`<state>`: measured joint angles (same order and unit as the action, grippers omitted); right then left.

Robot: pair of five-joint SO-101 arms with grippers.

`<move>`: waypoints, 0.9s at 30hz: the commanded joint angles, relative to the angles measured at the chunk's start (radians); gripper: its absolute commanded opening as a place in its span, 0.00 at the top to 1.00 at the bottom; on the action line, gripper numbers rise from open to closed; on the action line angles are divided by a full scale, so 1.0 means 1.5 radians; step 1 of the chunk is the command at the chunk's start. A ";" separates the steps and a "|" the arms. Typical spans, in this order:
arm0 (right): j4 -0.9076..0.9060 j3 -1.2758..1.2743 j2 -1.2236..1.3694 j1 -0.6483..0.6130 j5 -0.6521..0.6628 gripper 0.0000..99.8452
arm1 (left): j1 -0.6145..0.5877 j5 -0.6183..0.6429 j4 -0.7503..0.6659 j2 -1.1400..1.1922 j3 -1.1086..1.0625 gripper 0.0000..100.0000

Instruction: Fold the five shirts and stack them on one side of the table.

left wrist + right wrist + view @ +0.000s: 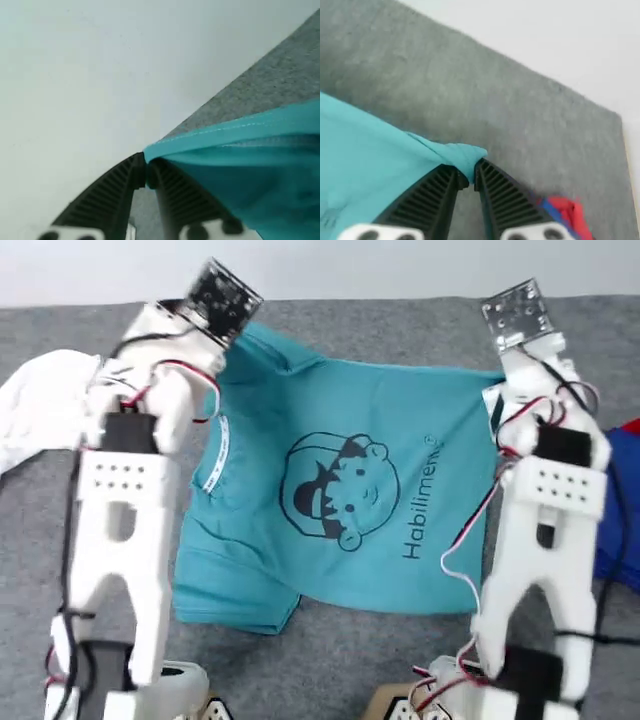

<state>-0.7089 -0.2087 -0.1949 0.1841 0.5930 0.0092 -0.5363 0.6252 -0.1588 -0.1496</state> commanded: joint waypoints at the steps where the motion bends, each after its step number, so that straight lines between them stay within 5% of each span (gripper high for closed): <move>1: 0.098 0.007 0.034 -0.008 0.002 0.99 | -0.018 -0.002 -0.108 0.048 0.009 1.00; 6: 0.184 0.007 0.052 -0.008 0.002 0.99 | -0.047 0.038 -0.174 0.165 0.131 1.00; 17: 0.291 0.007 0.056 -0.008 0.007 0.99 | -0.048 0.097 -0.164 0.326 0.409 1.00; 20: 0.252 0.006 0.056 -0.008 0.009 0.99 | -0.042 0.097 -0.077 0.324 0.429 1.00; 27: 0.042 0.002 0.058 -0.020 0.094 0.99 | -0.018 0.031 0.333 0.331 0.549 1.00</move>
<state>-0.5294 -0.2163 -0.1028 0.1611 0.7004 -0.0368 -0.4335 0.8753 0.3521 0.5808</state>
